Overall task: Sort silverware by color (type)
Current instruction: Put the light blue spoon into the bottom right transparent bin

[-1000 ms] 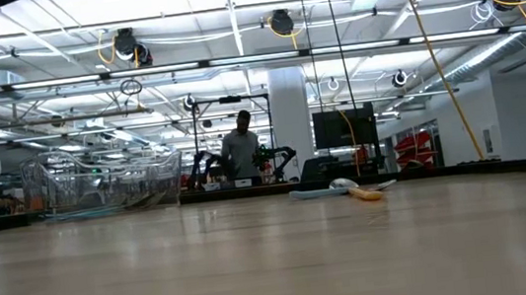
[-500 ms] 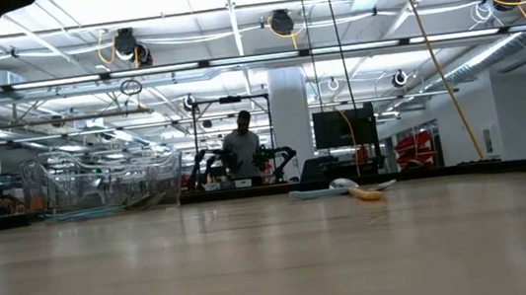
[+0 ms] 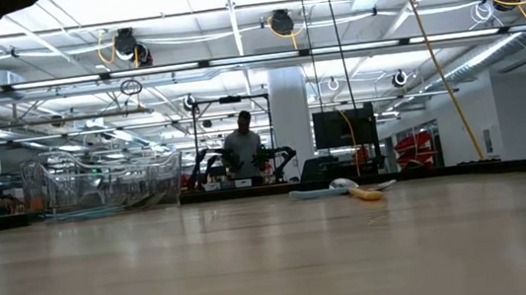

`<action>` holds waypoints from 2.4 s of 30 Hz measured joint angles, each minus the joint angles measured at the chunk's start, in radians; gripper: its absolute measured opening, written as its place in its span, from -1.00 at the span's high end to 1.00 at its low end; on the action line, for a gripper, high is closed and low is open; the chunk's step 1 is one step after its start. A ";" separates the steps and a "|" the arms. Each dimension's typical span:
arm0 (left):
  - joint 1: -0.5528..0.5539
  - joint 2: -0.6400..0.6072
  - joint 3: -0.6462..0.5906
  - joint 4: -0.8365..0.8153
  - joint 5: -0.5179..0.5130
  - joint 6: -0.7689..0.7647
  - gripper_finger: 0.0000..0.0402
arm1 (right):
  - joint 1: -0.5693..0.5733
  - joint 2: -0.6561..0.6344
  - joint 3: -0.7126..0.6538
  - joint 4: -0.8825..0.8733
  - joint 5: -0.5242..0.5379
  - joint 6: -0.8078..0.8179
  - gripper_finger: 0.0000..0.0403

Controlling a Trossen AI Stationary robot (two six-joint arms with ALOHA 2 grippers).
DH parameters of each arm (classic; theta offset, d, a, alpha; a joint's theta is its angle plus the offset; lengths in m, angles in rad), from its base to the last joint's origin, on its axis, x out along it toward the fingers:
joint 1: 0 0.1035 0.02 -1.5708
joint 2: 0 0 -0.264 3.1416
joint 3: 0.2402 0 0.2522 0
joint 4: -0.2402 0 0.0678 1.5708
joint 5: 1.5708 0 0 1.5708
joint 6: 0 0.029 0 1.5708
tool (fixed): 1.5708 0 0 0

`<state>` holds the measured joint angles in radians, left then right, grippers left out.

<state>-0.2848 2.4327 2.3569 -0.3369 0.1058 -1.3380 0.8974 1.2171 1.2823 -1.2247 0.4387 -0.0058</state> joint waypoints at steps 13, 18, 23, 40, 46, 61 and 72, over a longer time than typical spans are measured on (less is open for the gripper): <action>0.004 0.001 -0.001 0.018 -0.163 0.039 0.44 | 0.007 -0.001 0.002 0.009 -0.054 0.123 0.72; 0.002 0.001 -0.001 0.091 -0.255 0.127 0.41 | 0.008 -0.001 0.002 0.013 -0.153 0.178 0.72; 0.003 0.001 -0.001 0.107 -0.304 0.199 0.41 | 0.017 -0.001 0.002 0.011 -0.236 0.273 0.72; -0.055 -0.046 -0.001 -0.029 -0.466 0.355 0.41 | 0.106 -0.002 -0.006 0.005 -0.312 0.449 0.72; -0.092 -0.046 -0.001 -0.028 -0.470 0.341 0.41 | 0.121 -0.002 -0.090 0.057 -0.313 0.477 0.72; -0.158 -0.048 -0.001 -0.002 -0.483 0.324 0.41 | 0.128 -0.002 -0.308 0.233 -0.314 0.492 0.69; -0.157 -0.048 -0.001 -0.003 -0.484 0.323 0.41 | 0.127 -0.002 -0.428 0.396 -0.362 0.492 0.68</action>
<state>-0.4416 2.3852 2.3558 -0.3401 -0.3779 -1.0150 1.0248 1.2156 0.8542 -0.8283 0.0763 0.4859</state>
